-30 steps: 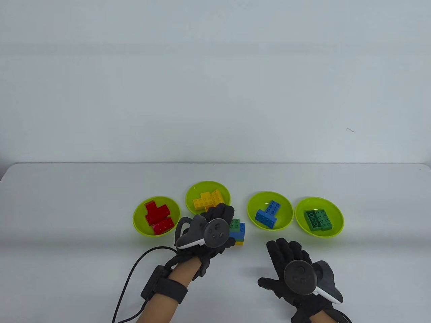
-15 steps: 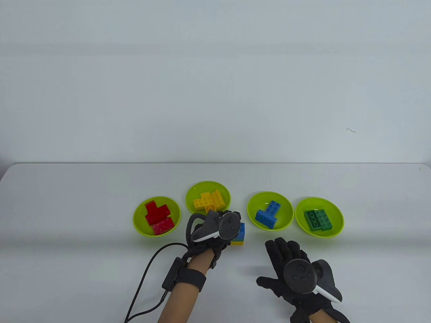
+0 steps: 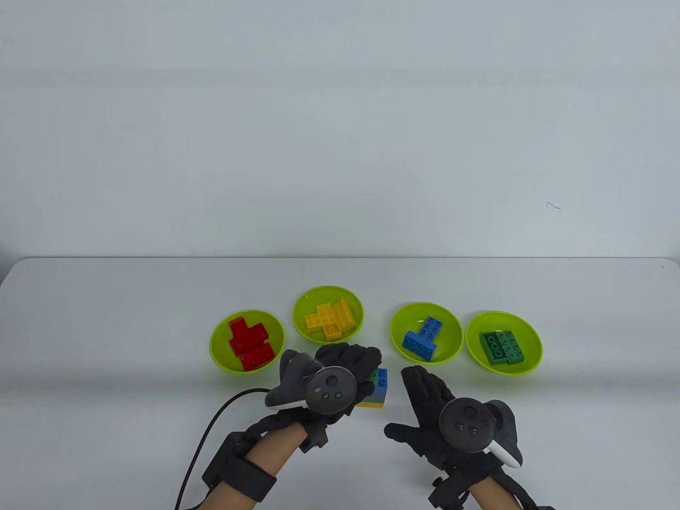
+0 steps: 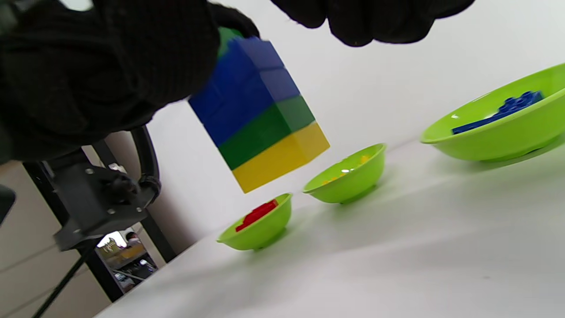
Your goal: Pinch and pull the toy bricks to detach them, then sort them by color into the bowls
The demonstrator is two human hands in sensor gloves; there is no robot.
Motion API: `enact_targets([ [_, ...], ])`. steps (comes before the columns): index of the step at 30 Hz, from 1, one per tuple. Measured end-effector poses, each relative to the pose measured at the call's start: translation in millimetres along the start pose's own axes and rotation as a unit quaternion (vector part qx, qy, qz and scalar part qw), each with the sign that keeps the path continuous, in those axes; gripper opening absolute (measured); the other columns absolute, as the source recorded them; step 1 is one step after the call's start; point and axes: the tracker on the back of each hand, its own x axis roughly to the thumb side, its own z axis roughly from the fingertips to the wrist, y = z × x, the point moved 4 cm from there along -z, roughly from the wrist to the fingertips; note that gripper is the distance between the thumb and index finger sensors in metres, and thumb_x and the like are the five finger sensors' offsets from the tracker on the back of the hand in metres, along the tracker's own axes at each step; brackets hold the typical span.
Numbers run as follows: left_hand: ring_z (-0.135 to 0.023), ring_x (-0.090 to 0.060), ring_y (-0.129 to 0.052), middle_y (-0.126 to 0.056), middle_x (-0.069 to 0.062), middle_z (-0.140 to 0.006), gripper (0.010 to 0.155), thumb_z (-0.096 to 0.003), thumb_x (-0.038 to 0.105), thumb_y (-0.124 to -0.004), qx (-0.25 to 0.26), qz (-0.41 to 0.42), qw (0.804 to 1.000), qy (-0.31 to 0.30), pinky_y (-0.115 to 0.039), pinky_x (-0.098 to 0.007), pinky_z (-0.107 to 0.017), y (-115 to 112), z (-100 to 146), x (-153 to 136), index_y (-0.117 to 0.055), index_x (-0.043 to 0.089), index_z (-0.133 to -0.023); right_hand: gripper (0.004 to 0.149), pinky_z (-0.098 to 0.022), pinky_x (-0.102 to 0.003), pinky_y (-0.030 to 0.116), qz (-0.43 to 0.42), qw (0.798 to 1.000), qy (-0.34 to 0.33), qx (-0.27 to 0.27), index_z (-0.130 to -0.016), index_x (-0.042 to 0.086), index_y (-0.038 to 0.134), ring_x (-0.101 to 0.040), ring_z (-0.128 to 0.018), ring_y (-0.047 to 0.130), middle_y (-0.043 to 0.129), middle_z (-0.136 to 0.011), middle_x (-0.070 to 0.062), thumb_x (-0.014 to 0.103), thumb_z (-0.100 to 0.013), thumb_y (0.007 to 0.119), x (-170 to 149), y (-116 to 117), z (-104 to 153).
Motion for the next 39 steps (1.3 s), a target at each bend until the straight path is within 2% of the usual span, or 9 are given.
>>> enact_targets([
  [2, -0.080, -0.041, -0.084, -0.081, -0.026, -0.090, 0.061, -0.0478, 0.035, -0.072, 0.004, 0.002, 1.000, -0.005, -0.064, -0.056, -0.065, 14, 15, 9, -0.070, 0.004, -0.101, 0.089, -0.074, -0.062, 0.046, -0.029, 0.999, -0.014, 0.000, -0.112, -0.002, 0.037, -0.056, -0.100, 0.056, 0.045, -0.113, -0.032, 0.045, -0.050, 0.081, 6, 6, -4],
  [6, -0.080, -0.042, -0.084, -0.081, -0.026, -0.090, 0.061, -0.0483, 0.035, -0.073, 0.003, 0.011, 1.000, 0.003, -0.064, -0.057, -0.065, 21, 38, 18, -0.070, 0.003, -0.101, 0.084, -0.072, -0.059, 0.054, -0.101, 0.995, -0.025, 0.010, -0.110, -0.001, 0.045, -0.052, -0.095, 0.068, 0.057, -0.109, -0.030, 0.044, -0.050, 0.081, 14, 20, -8],
  [9, -0.079, -0.042, -0.085, -0.082, -0.027, -0.090, 0.061, -0.0481, 0.035, -0.073, 0.013, 0.014, 1.000, 0.002, -0.065, -0.057, -0.064, 14, 52, 22, -0.071, 0.003, -0.100, 0.078, -0.070, -0.057, 0.058, -0.164, 0.985, -0.039, 0.023, -0.108, 0.001, 0.052, -0.048, -0.091, 0.074, 0.065, -0.106, -0.028, 0.042, -0.049, 0.082, 17, 32, -7],
  [16, -0.079, -0.043, -0.085, -0.082, -0.027, -0.090, 0.061, -0.0482, 0.034, -0.073, 0.003, 0.035, 0.999, -0.004, -0.065, -0.057, -0.064, -5, 58, 23, -0.071, 0.003, -0.100, 0.065, -0.068, -0.054, 0.064, -0.173, 0.984, -0.043, 0.004, -0.102, 0.006, 0.064, -0.041, -0.083, 0.085, 0.079, -0.096, -0.020, 0.037, -0.048, 0.083, 15, 44, -4],
  [21, -0.084, -0.043, -0.082, -0.078, -0.026, -0.095, 0.063, -0.0504, 0.037, -0.073, 0.028, 0.072, 0.997, 0.004, -0.063, -0.058, -0.066, -7, 60, 18, -0.065, 0.004, -0.104, 0.063, -0.067, -0.053, 0.065, -0.182, 0.982, -0.043, -0.014, -0.100, 0.007, 0.067, -0.040, -0.082, 0.085, 0.080, -0.095, -0.019, 0.037, -0.047, 0.083, 12, 40, -3],
  [25, -0.090, -0.049, -0.072, -0.066, -0.031, -0.100, 0.083, -0.0474, 0.047, -0.076, 0.076, 0.121, 0.989, 0.032, -0.056, -0.062, -0.068, -11, 66, 1, -0.049, -0.002, -0.108, 0.063, -0.067, -0.053, 0.065, -0.187, 0.981, -0.046, -0.036, -0.100, 0.007, 0.066, -0.040, -0.082, 0.085, 0.080, -0.095, -0.019, 0.037, -0.047, 0.083, 12, 30, -3],
  [28, -0.090, -0.049, -0.070, -0.063, -0.032, -0.101, 0.088, -0.0460, 0.050, -0.076, 0.071, 0.155, 0.984, 0.048, -0.055, -0.063, -0.068, -24, 69, -12, -0.045, -0.004, -0.108, 0.063, -0.067, -0.054, 0.065, -0.198, 0.978, -0.048, -0.046, -0.100, 0.007, 0.067, -0.040, -0.082, 0.085, 0.080, -0.095, -0.019, 0.037, -0.047, 0.083, 11, 24, -2],
  [33, -0.085, -0.048, -0.077, -0.071, -0.031, -0.095, 0.079, -0.0468, 0.046, -0.077, 0.079, 0.250, 0.963, 0.068, -0.060, -0.062, -0.065, -43, 73, -19, -0.055, -0.004, -0.104, 0.063, -0.067, -0.054, 0.065, -0.213, 0.974, -0.050, -0.052, -0.099, 0.007, 0.067, -0.041, -0.081, 0.086, 0.081, -0.094, -0.019, 0.037, -0.047, 0.083, 9, 18, 0],
  [39, -0.078, -0.044, -0.085, -0.080, -0.027, -0.088, 0.068, -0.0468, 0.042, -0.075, 0.092, 0.252, 0.961, 0.061, -0.065, -0.060, -0.061, -47, 73, -14, -0.065, -0.002, -0.098, 0.063, -0.067, -0.054, 0.065, -0.208, 0.976, -0.051, -0.045, -0.099, 0.006, 0.067, -0.041, -0.081, 0.086, 0.081, -0.094, -0.020, 0.036, -0.047, 0.083, 7, 17, 3],
])
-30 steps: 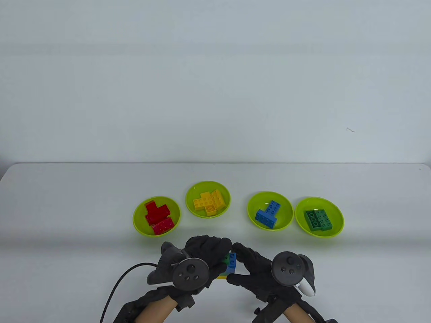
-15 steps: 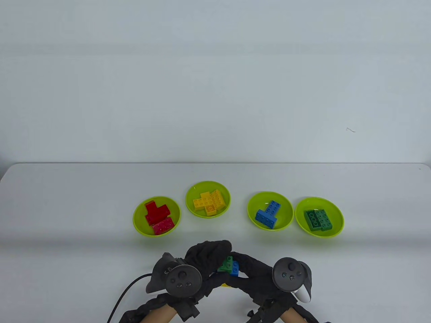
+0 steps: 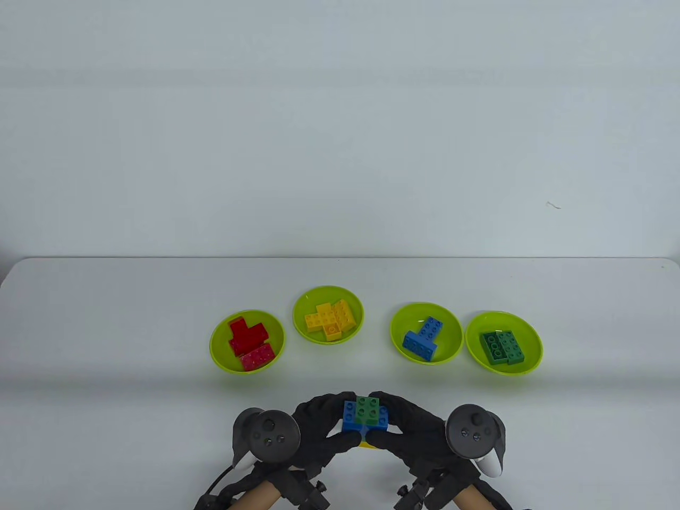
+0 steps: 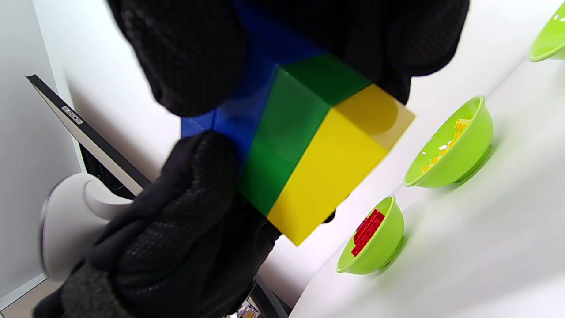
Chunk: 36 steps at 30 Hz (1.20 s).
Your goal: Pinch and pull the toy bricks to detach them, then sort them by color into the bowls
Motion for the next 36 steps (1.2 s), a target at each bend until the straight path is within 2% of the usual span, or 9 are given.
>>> enact_targets([
  [3, -0.076, -0.043, -0.086, -0.082, -0.027, -0.086, 0.067, -0.0459, 0.041, -0.075, 0.005, 0.004, 1.000, -0.001, -0.066, -0.059, -0.061, 0, 0, 0, -0.067, -0.001, -0.097, 0.063, -0.067, -0.055, 0.064, -0.003, 1.000, -0.003, 0.001, -0.099, 0.005, 0.067, -0.042, -0.081, 0.085, 0.081, -0.093, -0.021, 0.036, -0.047, 0.084, 1, 0, 1],
  [7, -0.075, -0.042, -0.087, -0.083, -0.026, -0.086, 0.066, -0.0452, 0.041, -0.075, 0.021, 0.017, 1.000, -0.007, -0.068, -0.058, -0.060, 1, 1, 0, -0.068, 0.000, -0.096, 0.065, -0.069, -0.055, 0.062, 0.038, 0.999, -0.019, -0.002, -0.101, 0.005, 0.065, -0.041, -0.083, 0.084, 0.079, -0.095, -0.021, 0.038, -0.047, 0.083, 11, -4, 0],
  [11, -0.075, -0.042, -0.087, -0.083, -0.026, -0.086, 0.066, -0.0451, 0.041, -0.075, 0.008, 0.000, 1.000, -0.013, -0.067, -0.058, -0.060, -2, 0, 3, -0.068, 0.000, -0.096, 0.069, -0.070, -0.055, 0.061, 0.058, 0.997, -0.048, -0.021, -0.103, 0.005, 0.063, -0.042, -0.084, 0.082, 0.077, -0.097, -0.021, 0.042, -0.047, 0.083, 24, -10, 2],
  [17, -0.073, -0.042, -0.088, -0.084, -0.027, -0.084, 0.066, -0.0451, 0.041, -0.076, -0.012, -0.013, 1.000, -0.021, -0.068, -0.058, -0.059, -10, 0, 8, -0.070, -0.001, -0.096, 0.063, -0.066, -0.055, 0.065, 0.072, 0.995, -0.057, -0.031, -0.097, 0.006, 0.071, -0.040, -0.076, 0.089, 0.085, -0.089, -0.020, 0.042, -0.047, 0.083, 31, -13, 4],
  [20, -0.073, -0.042, -0.088, -0.084, -0.027, -0.084, 0.066, -0.0447, 0.041, -0.076, -0.005, -0.064, 0.997, -0.043, -0.068, -0.058, -0.059, -9, 0, 13, -0.070, -0.001, -0.095, 0.061, -0.064, -0.056, 0.066, 0.054, 0.997, -0.045, -0.026, -0.095, 0.004, 0.073, -0.042, -0.074, 0.089, 0.086, -0.088, -0.021, 0.038, -0.046, 0.084, 29, -14, 3],
  [22, -0.074, -0.040, -0.089, -0.084, -0.025, -0.084, 0.066, -0.0448, 0.043, -0.074, -0.001, -0.109, 0.992, -0.057, -0.069, -0.057, -0.060, -8, 0, 16, -0.069, 0.000, -0.096, 0.060, -0.065, -0.056, 0.065, 0.077, 0.995, -0.051, -0.026, -0.096, 0.004, 0.074, -0.042, -0.076, 0.089, 0.086, -0.089, -0.022, 0.037, -0.046, 0.084, 33, -13, 4],
  [27, -0.071, -0.042, -0.089, -0.085, -0.027, -0.083, 0.065, -0.0446, 0.041, -0.076, -0.010, -0.027, 0.999, -0.015, -0.069, -0.058, -0.058, -10, -1, 8, -0.071, -0.001, -0.094, 0.060, -0.064, -0.055, 0.068, 0.165, 0.982, -0.074, -0.050, -0.094, 0.004, 0.076, -0.040, -0.073, 0.091, 0.088, -0.086, -0.021, 0.038, -0.045, 0.083, 47, -12, 6],
  [32, -0.071, -0.043, -0.089, -0.085, -0.028, -0.082, 0.065, -0.0442, 0.040, -0.076, -0.010, -0.025, 1.000, -0.012, -0.068, -0.059, -0.058, -12, -1, 9, -0.071, -0.002, -0.094, 0.059, -0.063, -0.055, 0.069, 0.138, 0.987, -0.062, -0.052, -0.093, 0.004, 0.078, -0.040, -0.071, 0.093, 0.090, -0.084, -0.022, 0.037, -0.045, 0.084, 42, -15, 5],
  [36, -0.075, -0.042, -0.087, -0.083, -0.026, -0.085, 0.065, -0.0413, 0.038, -0.078, -0.003, -0.127, 0.989, -0.077, -0.067, -0.058, -0.060, -12, -2, 21, -0.070, 0.001, -0.095, 0.059, -0.062, -0.055, 0.070, 0.071, 0.997, -0.022, -0.024, -0.092, 0.002, 0.079, -0.040, -0.069, 0.094, 0.091, -0.081, -0.023, 0.038, -0.046, 0.082, 32, -17, 2],
])
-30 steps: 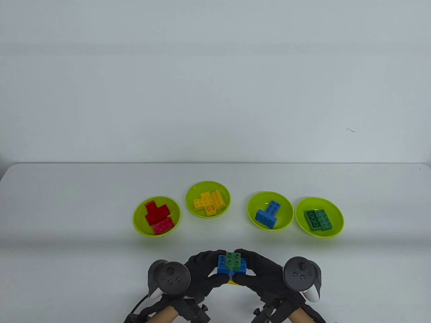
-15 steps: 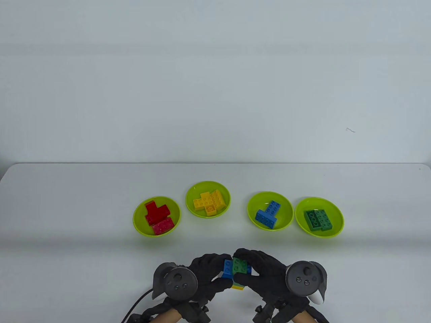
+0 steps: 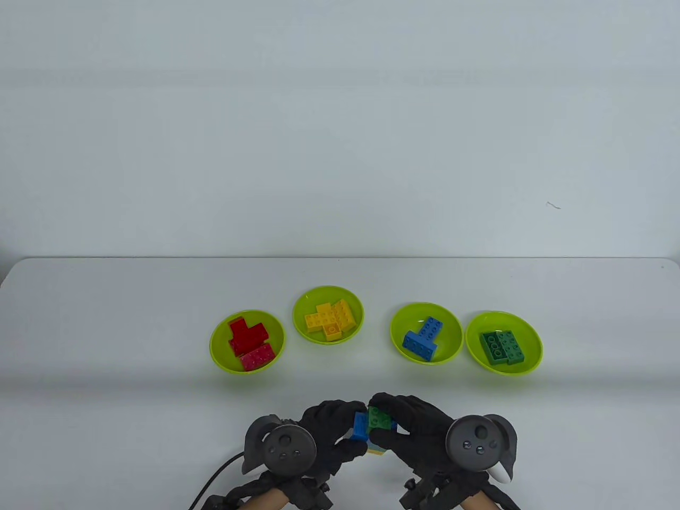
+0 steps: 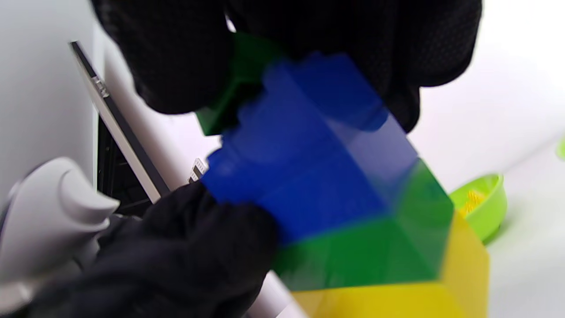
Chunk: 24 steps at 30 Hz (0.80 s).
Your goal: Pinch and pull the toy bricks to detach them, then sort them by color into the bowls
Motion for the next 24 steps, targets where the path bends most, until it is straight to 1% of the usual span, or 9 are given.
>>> enact_targets([
  [1, -0.075, -0.039, -0.088, -0.083, -0.023, -0.086, 0.065, -0.0420, 0.041, -0.076, -0.009, -0.041, 0.999, -0.008, -0.069, -0.056, -0.061, 1, 1, 3, -0.069, 0.004, -0.095, 0.058, -0.062, -0.055, 0.070, -0.018, 1.000, 0.013, -0.011, -0.091, 0.001, 0.080, -0.040, -0.068, 0.094, 0.092, -0.081, -0.023, 0.038, -0.046, 0.082, -4, -1, 1],
  [2, -0.075, -0.038, -0.089, -0.084, -0.023, -0.086, 0.065, -0.0424, 0.042, -0.076, -0.010, -0.044, 0.999, -0.006, -0.070, -0.055, -0.060, 1, 1, 3, -0.069, 0.004, -0.095, 0.059, -0.061, -0.056, 0.070, -0.036, 0.999, 0.016, -0.010, -0.092, 0.001, 0.079, -0.040, -0.068, 0.094, 0.092, -0.081, -0.024, 0.038, -0.046, 0.083, -8, 0, 0],
  [5, -0.075, -0.041, -0.087, -0.083, -0.025, -0.086, 0.065, -0.0432, 0.040, -0.077, -0.012, 0.035, 0.999, 0.026, -0.068, -0.057, -0.061, -4, 1, -3, -0.069, 0.002, -0.096, 0.059, -0.063, -0.055, 0.068, -0.053, 0.998, 0.028, -0.018, -0.094, 0.002, 0.076, -0.040, -0.071, 0.092, 0.089, -0.085, -0.023, 0.038, -0.047, 0.082, -13, 0, 1],
  [7, -0.075, -0.041, -0.087, -0.083, -0.025, -0.086, 0.065, -0.0436, 0.040, -0.077, -0.011, 0.057, 0.998, 0.037, -0.068, -0.057, -0.060, -6, 1, -7, -0.069, 0.002, -0.096, 0.060, -0.064, -0.055, 0.067, -0.045, 0.998, 0.028, -0.026, -0.097, 0.003, 0.073, -0.041, -0.074, 0.090, 0.086, -0.088, -0.023, 0.037, -0.048, 0.081, -13, -2, 1],
  [11, -0.075, -0.041, -0.087, -0.083, -0.025, -0.086, 0.066, -0.0440, 0.041, -0.077, -0.006, 0.084, 0.995, 0.060, -0.068, -0.057, -0.060, -5, 2, -16, -0.069, 0.002, -0.096, 0.060, -0.066, -0.056, 0.064, 0.008, 0.999, 0.025, -0.046, -0.099, 0.003, 0.070, -0.042, -0.078, 0.087, 0.082, -0.092, -0.023, 0.035, -0.049, 0.080, -15, -17, -2],
  [14, -0.076, -0.041, -0.087, -0.083, -0.025, -0.087, 0.066, -0.0442, 0.041, -0.076, 0.004, 0.100, 0.992, 0.073, -0.068, -0.057, -0.060, -3, 3, -22, -0.068, 0.002, -0.097, 0.061, -0.068, -0.057, 0.062, 0.037, 0.996, 0.048, -0.064, -0.102, 0.002, 0.066, -0.044, -0.081, 0.084, 0.079, -0.095, -0.025, 0.032, -0.050, 0.078, -27, -39, -7],
  [18, -0.076, -0.042, -0.087, -0.082, -0.026, -0.087, 0.066, -0.0447, 0.040, -0.076, 0.014, 0.123, 0.988, 0.088, -0.068, -0.057, -0.061, -1, 4, -28, -0.067, 0.001, -0.097, 0.061, -0.068, -0.058, 0.060, 0.118, 0.980, 0.125, -0.099, -0.104, 0.001, 0.063, -0.046, -0.083, 0.081, 0.075, -0.098, -0.028, 0.029, -0.051, 0.076, -63, -80, -18],
  [20, -0.077, -0.042, -0.086, -0.082, -0.026, -0.088, 0.066, -0.0448, 0.039, -0.075, 0.016, 0.129, 0.987, 0.094, -0.068, -0.057, -0.061, 0, 6, -31, -0.067, 0.001, -0.098, 0.061, -0.068, -0.058, 0.060, 0.173, 0.965, 0.164, -0.112, -0.104, 0.001, 0.063, -0.046, -0.083, 0.081, 0.075, -0.098, -0.028, 0.029, -0.051, 0.077, -82, -101, -22],
  [24, -0.077, -0.043, -0.086, -0.081, -0.027, -0.088, 0.066, -0.0454, 0.038, -0.074, 0.019, 0.131, 0.986, 0.096, -0.068, -0.057, -0.061, 2, 7, -33, -0.066, 0.000, -0.099, 0.061, -0.068, -0.057, 0.061, 0.255, 0.933, 0.224, -0.118, -0.103, 0.002, 0.064, -0.045, -0.083, 0.082, 0.076, -0.098, -0.027, 0.029, -0.050, 0.078, -120, -128, -22],
])
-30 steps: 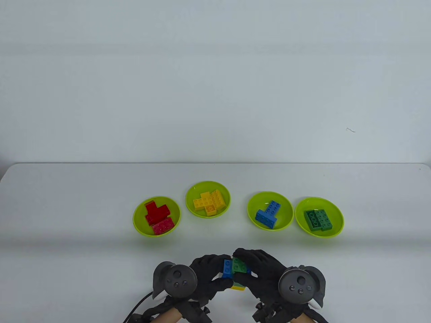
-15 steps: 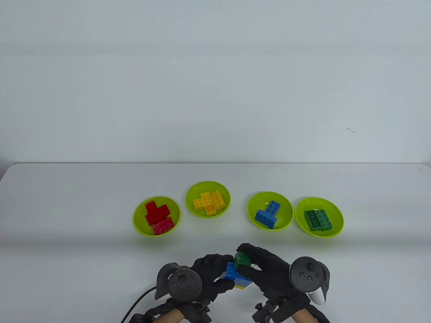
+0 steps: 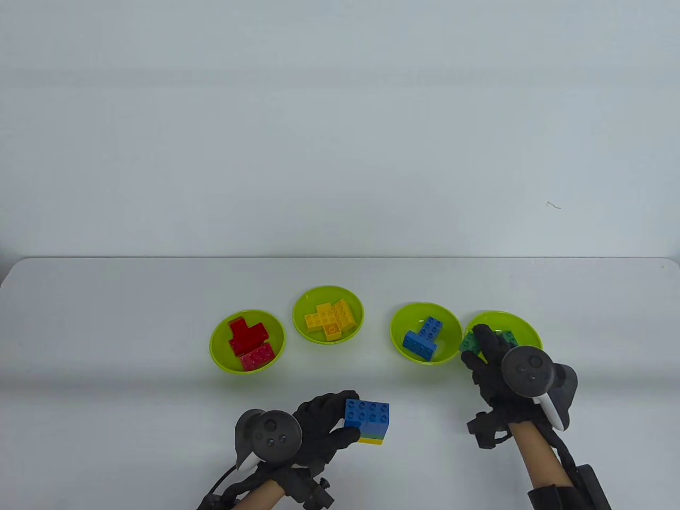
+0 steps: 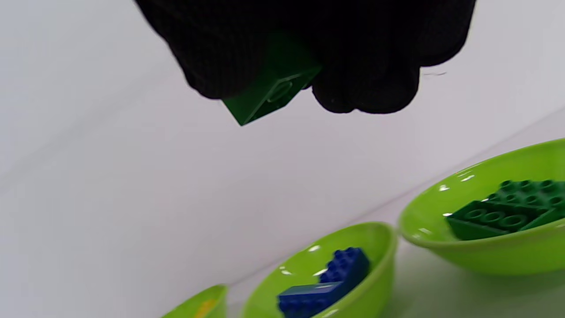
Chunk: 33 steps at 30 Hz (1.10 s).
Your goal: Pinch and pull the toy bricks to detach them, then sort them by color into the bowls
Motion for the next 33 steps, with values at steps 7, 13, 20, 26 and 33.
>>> enact_targets([
  [7, -0.077, -0.043, -0.086, -0.081, -0.027, -0.088, 0.066, -0.0456, 0.038, -0.074, 0.001, 0.006, 1.000, 0.002, -0.068, -0.057, -0.061, 1, -1, -1, -0.066, -0.001, -0.099, 0.060, -0.068, -0.057, 0.062, 0.115, 0.990, 0.081, -0.001, -0.103, 0.003, 0.065, -0.044, -0.083, 0.083, 0.077, -0.097, -0.025, 0.029, -0.050, 0.079, -58, 2, -20],
  [13, -0.077, -0.043, -0.086, -0.081, -0.027, -0.088, 0.066, -0.0457, 0.038, -0.074, 0.000, 0.010, 1.000, 0.007, -0.067, -0.057, -0.061, 1, -1, -2, -0.066, 0.000, -0.099, 0.061, -0.068, -0.057, 0.062, 0.124, 0.985, 0.119, 0.024, -0.102, 0.004, 0.066, -0.044, -0.082, 0.084, 0.078, -0.096, -0.025, 0.029, -0.049, 0.081, -77, 18, -28],
  [20, -0.077, -0.043, -0.086, -0.081, -0.027, -0.088, 0.066, -0.0457, 0.038, -0.074, 0.007, 0.014, 1.000, 0.011, -0.068, -0.057, -0.061, 5, -1, -4, -0.066, 0.000, -0.099, 0.066, -0.070, -0.057, 0.059, 0.110, 0.987, 0.118, 0.015, -0.104, 0.002, 0.061, -0.046, -0.087, 0.079, 0.073, -0.101, -0.026, 0.034, -0.050, 0.081, -77, 23, -28],
  [26, -0.077, -0.043, -0.086, -0.081, -0.027, -0.088, 0.066, -0.0458, 0.038, -0.074, 0.012, 0.019, 1.000, 0.014, -0.068, -0.057, -0.061, 8, -2, -5, -0.066, -0.001, -0.099, 0.072, -0.071, -0.059, 0.055, -0.026, 1.000, 0.004, 0.011, -0.106, 0.000, 0.059, -0.049, -0.089, 0.075, 0.069, -0.103, -0.029, 0.041, -0.050, 0.079, -25, 15, -7],
  [33, -0.077, -0.043, -0.086, -0.081, -0.027, -0.088, 0.066, -0.0460, 0.038, -0.074, 0.017, 0.025, 0.999, 0.016, -0.067, -0.057, -0.061, 10, -2, -6, -0.066, -0.001, -0.099, 0.076, -0.072, -0.060, 0.054, -0.184, 0.971, -0.140, 0.058, -0.107, 0.000, 0.057, -0.050, -0.091, 0.073, 0.068, -0.105, -0.029, 0.046, -0.051, 0.078, 66, 15, 38],
])
